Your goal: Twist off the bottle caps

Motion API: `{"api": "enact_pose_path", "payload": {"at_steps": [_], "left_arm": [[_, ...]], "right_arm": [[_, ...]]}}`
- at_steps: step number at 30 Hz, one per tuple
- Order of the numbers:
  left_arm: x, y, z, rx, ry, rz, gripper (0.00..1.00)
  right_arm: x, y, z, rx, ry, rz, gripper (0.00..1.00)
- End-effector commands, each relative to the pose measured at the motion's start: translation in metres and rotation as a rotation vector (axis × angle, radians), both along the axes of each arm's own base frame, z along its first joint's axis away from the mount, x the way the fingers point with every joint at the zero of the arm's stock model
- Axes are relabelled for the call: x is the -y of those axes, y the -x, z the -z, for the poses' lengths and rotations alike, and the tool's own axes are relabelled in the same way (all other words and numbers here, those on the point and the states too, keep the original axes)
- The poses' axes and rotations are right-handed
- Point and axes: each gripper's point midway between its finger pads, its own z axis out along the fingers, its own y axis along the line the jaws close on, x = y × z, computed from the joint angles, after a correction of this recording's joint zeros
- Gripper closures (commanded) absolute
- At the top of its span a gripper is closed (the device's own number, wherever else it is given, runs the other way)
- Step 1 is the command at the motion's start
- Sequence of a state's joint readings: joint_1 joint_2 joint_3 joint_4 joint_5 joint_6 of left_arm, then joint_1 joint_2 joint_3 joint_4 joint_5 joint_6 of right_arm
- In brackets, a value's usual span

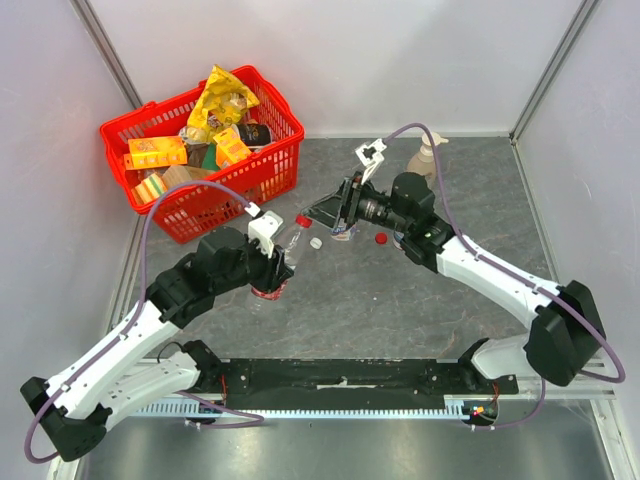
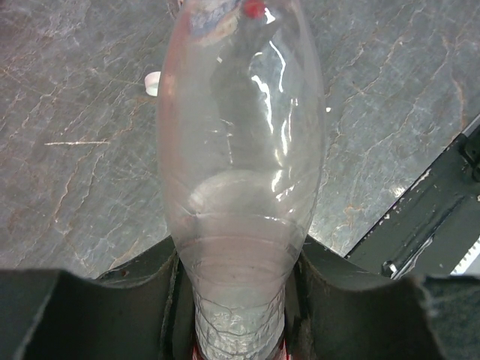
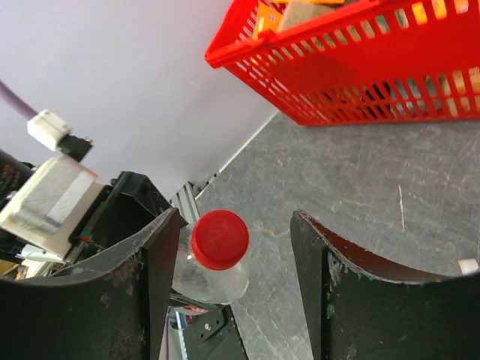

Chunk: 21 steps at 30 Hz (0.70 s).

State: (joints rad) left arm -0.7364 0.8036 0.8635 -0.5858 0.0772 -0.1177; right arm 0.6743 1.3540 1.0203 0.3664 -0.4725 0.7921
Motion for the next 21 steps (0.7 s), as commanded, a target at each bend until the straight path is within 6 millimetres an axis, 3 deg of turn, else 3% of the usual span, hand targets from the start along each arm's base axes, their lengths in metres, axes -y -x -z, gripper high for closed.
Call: {"api": "enact_pose_path", "payload": {"at_steps": [1, 12, 21], "left_arm": [[-0.007, -0.006, 0.004, 0.034, -0.043, -0.013, 0.75], [-0.008, -0.005, 0.003, 0.041, -0.042, -0.015, 0.76], [-0.009, -0.006, 0.002, 0.044, -0.043, -0.020, 0.76]], "right_arm": [[-0.013, 0.000, -0.007, 0.000, 0.009, -0.023, 0.34], [-0.025, 0.010, 0.002, -0.034, -0.026, -0.079, 0.49], [-0.031, 0.017, 0.005, -0.044, -0.041, -0.131, 0.90]]}}
